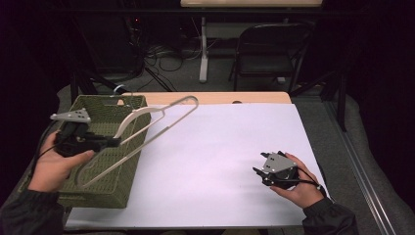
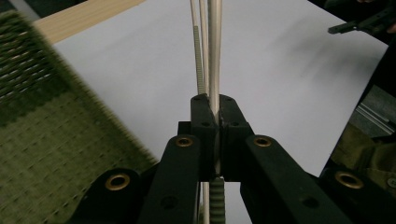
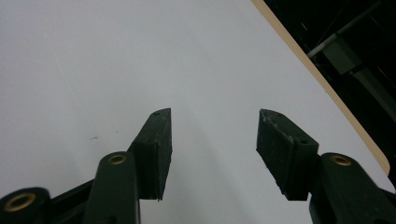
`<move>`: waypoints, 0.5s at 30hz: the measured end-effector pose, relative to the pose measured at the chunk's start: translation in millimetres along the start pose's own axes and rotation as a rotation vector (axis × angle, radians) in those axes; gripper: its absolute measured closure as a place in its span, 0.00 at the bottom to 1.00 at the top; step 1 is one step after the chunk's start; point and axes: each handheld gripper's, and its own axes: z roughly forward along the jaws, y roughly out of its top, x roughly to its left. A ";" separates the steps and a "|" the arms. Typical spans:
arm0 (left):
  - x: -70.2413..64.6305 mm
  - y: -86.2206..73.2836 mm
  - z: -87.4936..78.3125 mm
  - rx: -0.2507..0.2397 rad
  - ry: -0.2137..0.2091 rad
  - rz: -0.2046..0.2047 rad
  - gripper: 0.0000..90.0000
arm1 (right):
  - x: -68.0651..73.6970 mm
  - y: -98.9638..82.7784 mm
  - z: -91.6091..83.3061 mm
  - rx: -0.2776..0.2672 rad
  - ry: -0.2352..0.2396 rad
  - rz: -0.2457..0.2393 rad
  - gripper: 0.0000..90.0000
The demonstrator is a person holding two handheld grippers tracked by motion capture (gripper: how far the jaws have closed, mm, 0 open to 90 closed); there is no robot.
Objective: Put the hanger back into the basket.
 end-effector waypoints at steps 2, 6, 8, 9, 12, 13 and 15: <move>11.8 -6.1 -7.9 -0.011 0.013 -0.033 0.97 | 0.1 0.3 1.3 -0.003 0.001 0.000 0.51; 36.7 -18.9 -22.3 -0.023 0.037 -0.063 0.97 | 0.1 3.0 0.4 0.028 0.002 -0.008 0.51; 46.1 -23.9 -26.7 -0.024 0.046 -0.070 0.97 | 0.9 3.4 2.0 0.007 0.005 -0.003 0.51; 51.3 -26.6 -28.8 -0.021 0.051 -0.074 0.97 | 0.7 3.5 2.6 0.000 0.003 -0.006 0.51; 67.1 -35.5 -33.4 -0.019 0.067 -0.106 0.97 | 0.4 3.8 3.4 0.004 0.003 -0.005 0.51; 70.3 -37.5 -33.9 -0.017 0.072 -0.108 0.97 | 0.1 3.9 3.4 0.013 0.004 -0.006 0.51; 77.7 -42.1 -35.8 -0.014 0.068 -0.118 0.97 | 0.1 3.7 4.4 0.008 -0.004 -0.006 0.51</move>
